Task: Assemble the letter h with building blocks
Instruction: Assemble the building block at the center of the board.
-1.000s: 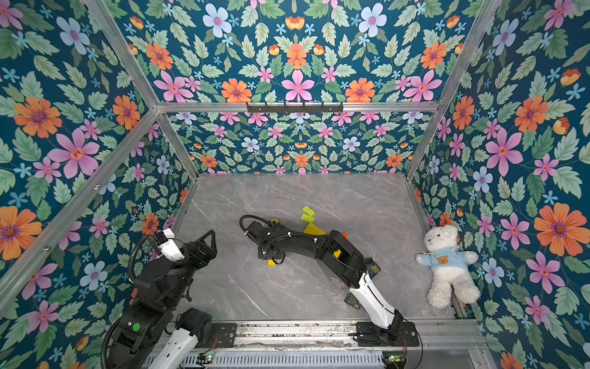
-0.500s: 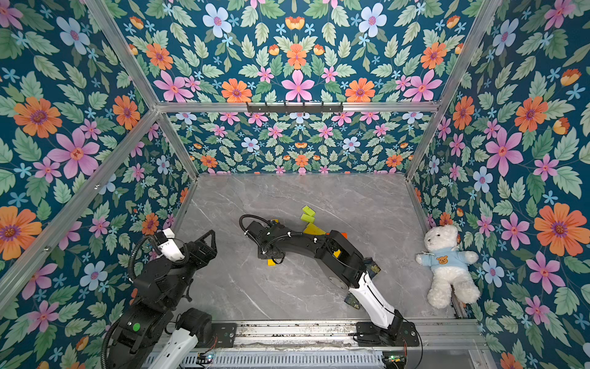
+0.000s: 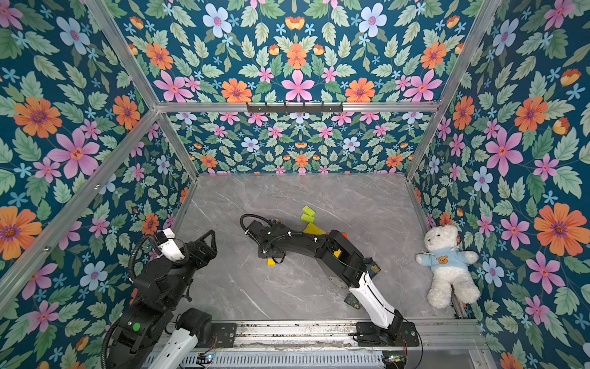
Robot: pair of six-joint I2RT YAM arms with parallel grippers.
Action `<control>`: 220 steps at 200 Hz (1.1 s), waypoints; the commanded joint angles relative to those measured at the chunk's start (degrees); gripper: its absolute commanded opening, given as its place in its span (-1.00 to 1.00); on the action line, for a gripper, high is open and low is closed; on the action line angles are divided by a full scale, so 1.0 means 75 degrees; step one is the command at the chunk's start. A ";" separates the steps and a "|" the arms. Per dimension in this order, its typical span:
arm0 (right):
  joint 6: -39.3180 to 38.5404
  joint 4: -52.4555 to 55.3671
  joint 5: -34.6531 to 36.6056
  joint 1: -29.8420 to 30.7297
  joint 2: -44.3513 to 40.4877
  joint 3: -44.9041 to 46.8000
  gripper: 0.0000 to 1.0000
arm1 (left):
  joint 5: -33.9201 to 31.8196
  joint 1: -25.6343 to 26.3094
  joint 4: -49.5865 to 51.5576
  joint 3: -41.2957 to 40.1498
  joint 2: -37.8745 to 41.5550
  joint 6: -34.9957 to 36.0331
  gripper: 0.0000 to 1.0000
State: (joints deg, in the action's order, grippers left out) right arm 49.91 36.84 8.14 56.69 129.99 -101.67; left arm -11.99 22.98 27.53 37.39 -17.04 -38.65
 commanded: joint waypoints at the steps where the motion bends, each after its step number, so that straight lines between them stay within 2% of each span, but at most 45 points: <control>1: 0.0166 0.0500 0.0085 -0.0048 0.0112 0.0056 -0.17 | -0.0054 0.0000 -0.0003 0.0053 -0.0008 0.0056 0.99; 61: 0.0177 0.0446 0.0145 -0.0080 0.0071 0.0071 -0.17 | -0.0075 -0.0006 -0.0003 0.0041 -0.0002 0.0056 0.99; 98: 0.0068 0.0304 0.0132 -0.0064 -0.0169 0.0136 0.02 | -0.0066 0.0002 -0.0003 0.0049 -0.0002 0.0056 0.99; 127: 0.0004 0.0233 0.0178 -0.0051 -0.0653 0.0390 0.04 | -0.0062 0.0007 -0.0003 0.0054 -0.0002 0.0056 0.99; 141: -0.0003 0.0201 0.0212 -0.0046 -0.1066 0.0687 0.04 | -0.0066 -0.0001 0.0009 0.0072 0.0014 0.0068 0.99; 177: -0.0122 -0.0099 0.0654 -0.0177 -0.2987 0.1971 0.02 | -0.0032 0.0000 -0.0014 0.0057 0.0022 0.0080 0.99; 220: 0.1161 0.0092 -0.0121 -0.1059 -0.4525 0.3814 0.04 | 0.0051 -0.0003 -0.0065 0.0053 0.0010 0.0092 0.99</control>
State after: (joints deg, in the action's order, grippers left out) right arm 51.40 35.20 10.55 51.53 99.88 -78.54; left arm -11.94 22.98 27.66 37.43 -16.97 -38.63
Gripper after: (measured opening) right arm 0.512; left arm 0.996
